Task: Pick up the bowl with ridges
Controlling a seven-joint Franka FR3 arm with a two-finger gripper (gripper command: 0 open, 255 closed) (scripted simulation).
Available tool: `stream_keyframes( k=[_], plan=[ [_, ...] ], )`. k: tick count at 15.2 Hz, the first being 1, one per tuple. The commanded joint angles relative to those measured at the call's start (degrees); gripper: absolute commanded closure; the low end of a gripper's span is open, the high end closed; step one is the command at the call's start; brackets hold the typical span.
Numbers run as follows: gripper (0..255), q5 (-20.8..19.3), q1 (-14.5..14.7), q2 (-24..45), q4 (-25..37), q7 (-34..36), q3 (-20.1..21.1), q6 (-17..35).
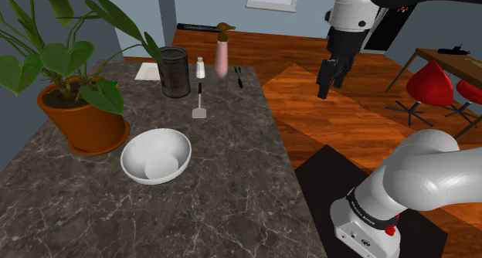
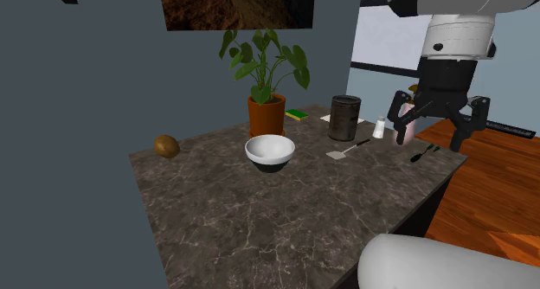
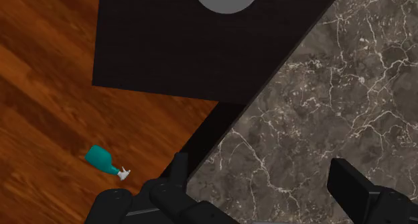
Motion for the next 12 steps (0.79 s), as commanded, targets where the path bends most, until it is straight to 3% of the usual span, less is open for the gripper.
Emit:
stream_keyframes(
  k=[1, 12],
  plan=[
    [0, 0.0, 0.0, 0.0, 0.0, 0.0, 0.0, 0.0],
    [0, 7.5, 3.6, 15.7, 1.7, 8.1, 8.9, 17.0]
  ],
)
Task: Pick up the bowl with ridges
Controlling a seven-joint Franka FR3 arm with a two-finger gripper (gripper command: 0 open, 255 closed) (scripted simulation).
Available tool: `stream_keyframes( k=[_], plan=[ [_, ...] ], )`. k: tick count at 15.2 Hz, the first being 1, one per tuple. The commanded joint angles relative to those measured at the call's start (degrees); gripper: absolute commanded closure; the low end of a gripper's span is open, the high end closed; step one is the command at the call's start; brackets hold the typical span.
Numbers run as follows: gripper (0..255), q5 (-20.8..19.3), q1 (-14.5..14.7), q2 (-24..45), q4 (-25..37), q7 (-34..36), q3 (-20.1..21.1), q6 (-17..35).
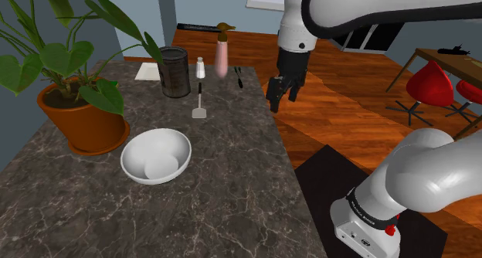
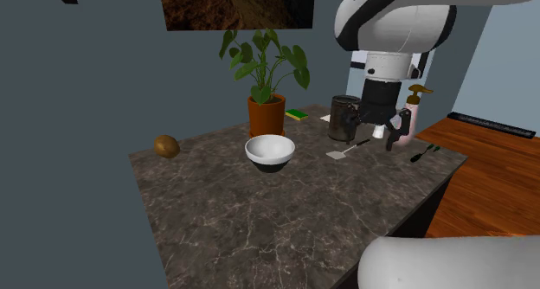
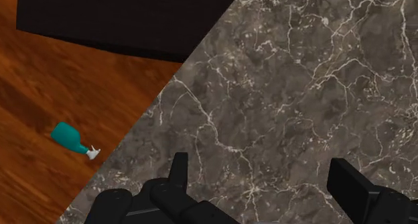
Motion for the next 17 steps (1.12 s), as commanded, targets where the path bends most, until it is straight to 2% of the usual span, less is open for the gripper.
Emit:
stream_keyframes(
  k=[1, 9, 17],
  plan=[
    [0, 0.8, 0.5, 3.3, 1.0, 1.3, 1.4, 3.0],
    [0, 1.4, 2.0, 18.2, 8.2, 7.3, 7.2, 13.3],
    [0, -2.9, 4.2, 34.5, 19.7, 14.6, 11.3, 20.3]
  ],
)
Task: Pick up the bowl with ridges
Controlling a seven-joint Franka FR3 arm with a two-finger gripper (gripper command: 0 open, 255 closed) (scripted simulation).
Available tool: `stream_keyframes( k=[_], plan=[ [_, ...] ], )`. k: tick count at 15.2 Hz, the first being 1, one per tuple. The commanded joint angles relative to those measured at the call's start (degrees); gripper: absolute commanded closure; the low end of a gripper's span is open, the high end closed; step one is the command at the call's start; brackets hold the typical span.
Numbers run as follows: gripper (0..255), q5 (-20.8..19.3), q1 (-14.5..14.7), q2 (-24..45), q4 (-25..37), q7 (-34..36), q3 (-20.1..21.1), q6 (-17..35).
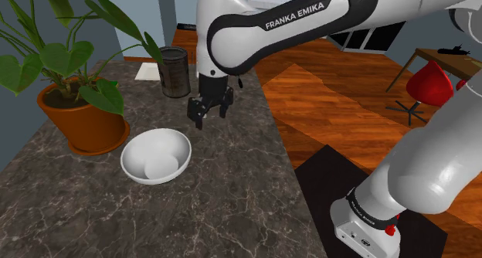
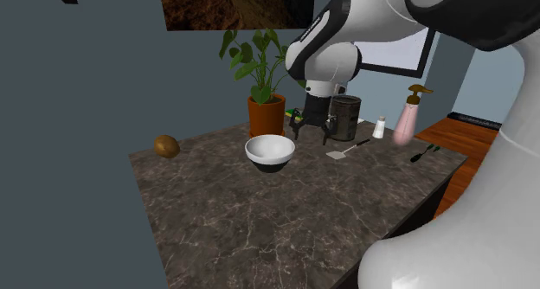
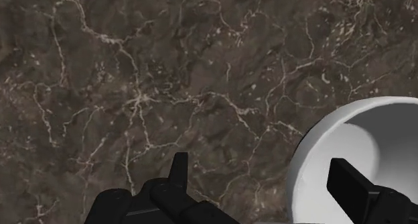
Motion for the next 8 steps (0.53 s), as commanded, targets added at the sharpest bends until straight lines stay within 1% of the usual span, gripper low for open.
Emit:
stream_keyframes(
  k=[1, 5, 6, 8],
  plan=[
    [0, -1.6, 0.9, 4.3, 3.2, 2.2, 0.8, 1.6],
    [0, -5.2, 3.3, 12.8, 11.0, 5.9, 1.4, 3.1],
    [0, -5.4, 3.5, 13.5, 11.6, 6.2, 1.3, 3.2],
    [0, -5.7, 3.6, 14.2, 10.9, 6.3, 1.2, 4.5]
  ],
)
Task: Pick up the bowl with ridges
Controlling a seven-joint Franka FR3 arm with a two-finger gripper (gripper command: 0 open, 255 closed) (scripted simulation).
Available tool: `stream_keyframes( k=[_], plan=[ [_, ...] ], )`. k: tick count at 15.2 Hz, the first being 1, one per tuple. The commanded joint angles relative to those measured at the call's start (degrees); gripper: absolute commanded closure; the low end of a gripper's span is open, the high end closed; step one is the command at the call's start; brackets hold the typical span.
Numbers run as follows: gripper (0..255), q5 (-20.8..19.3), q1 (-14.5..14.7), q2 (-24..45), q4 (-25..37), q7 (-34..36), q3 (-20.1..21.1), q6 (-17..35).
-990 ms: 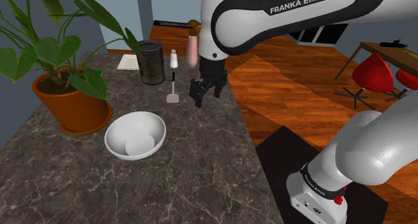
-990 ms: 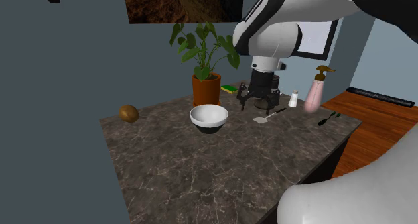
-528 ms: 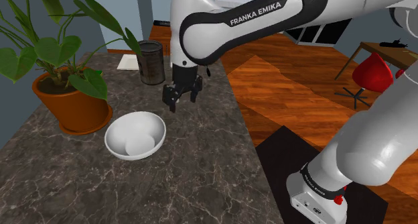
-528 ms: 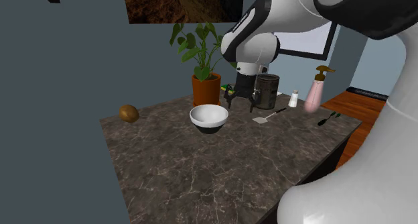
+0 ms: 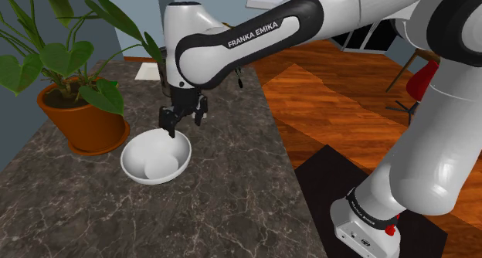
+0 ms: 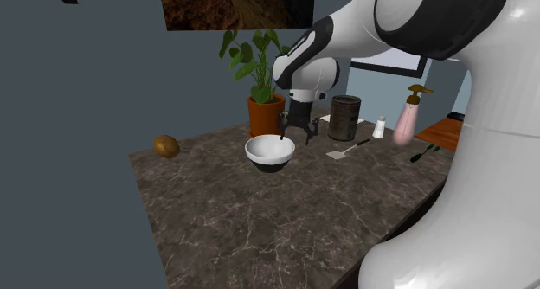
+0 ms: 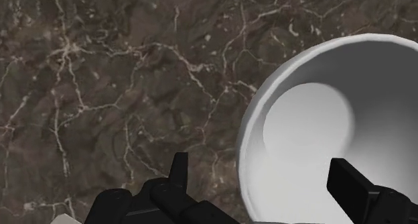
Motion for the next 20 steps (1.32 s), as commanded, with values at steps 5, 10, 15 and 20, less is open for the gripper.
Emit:
stream_keyframes(
  k=[5, 10, 15, 20],
  plan=[
    [0, -1.1, 0.5, 2.8, -1.6, 0.4, -0.4, 4.3],
    [255, -1.2, 0.5, 2.8, -1.6, 0.5, -0.4, 4.3],
    [255, -1.2, 0.5, 2.8, -1.6, 0.5, -0.4, 4.3],
    [255, -0.6, 0.3, 1.6, -0.8, 0.3, -0.2, 2.3]
  ],
)
